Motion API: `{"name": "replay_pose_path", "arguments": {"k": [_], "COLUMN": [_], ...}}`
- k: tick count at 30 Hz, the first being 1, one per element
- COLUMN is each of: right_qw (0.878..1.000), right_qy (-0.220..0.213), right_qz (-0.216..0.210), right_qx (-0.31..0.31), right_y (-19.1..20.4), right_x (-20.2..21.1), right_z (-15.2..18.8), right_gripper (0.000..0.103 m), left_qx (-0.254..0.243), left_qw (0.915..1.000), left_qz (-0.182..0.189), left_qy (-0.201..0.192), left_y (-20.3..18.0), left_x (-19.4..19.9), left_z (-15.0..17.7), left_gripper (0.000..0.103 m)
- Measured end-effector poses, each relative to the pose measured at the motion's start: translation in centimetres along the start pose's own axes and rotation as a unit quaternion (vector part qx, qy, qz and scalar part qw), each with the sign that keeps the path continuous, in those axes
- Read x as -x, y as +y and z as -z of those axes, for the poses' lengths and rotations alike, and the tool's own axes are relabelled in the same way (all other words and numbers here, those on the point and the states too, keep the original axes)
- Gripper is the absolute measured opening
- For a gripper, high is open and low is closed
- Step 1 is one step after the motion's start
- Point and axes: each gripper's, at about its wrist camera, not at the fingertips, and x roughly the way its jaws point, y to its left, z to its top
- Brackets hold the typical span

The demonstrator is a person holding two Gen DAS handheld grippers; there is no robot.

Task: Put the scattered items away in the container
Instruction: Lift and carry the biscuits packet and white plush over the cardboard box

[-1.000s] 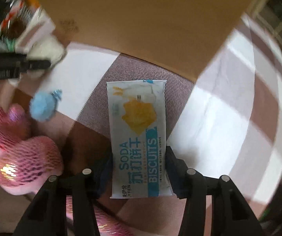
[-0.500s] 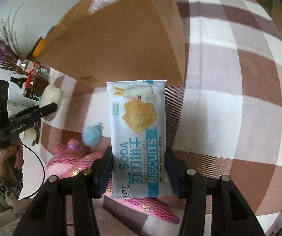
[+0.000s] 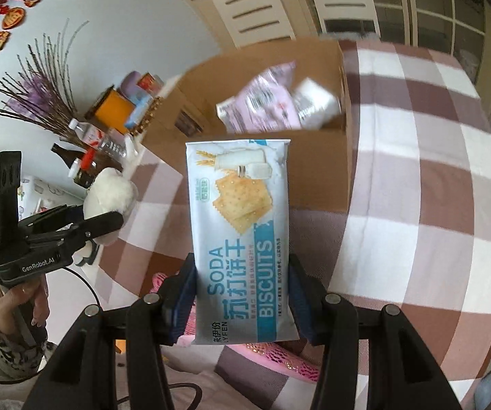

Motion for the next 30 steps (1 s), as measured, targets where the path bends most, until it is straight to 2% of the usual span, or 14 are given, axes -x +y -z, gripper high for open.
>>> {"name": "replay_pose_path", "arguments": {"k": [10, 30], "right_qw": [0.999, 0.995], "right_qy": [-0.043, -0.082], "right_qz": [0.004, 0.005], "right_qx": [0.026, 0.058], "right_y": [1.9, 2.8], "right_x": [3.3, 4.9], "right_z": [-2.3, -8.8], "right_gripper": [0.051, 0.051], "left_qx": [-0.013, -0.034], "left_qw": [0.9994, 0.9962], "left_qz": [0.009, 0.019], "left_qy": [-0.03, -0.078], "left_y": [-1.8, -3.0], "left_x": [2.7, 4.1], "left_z": [-2.9, -10.5], "left_gripper": [0.054, 0.054]}}
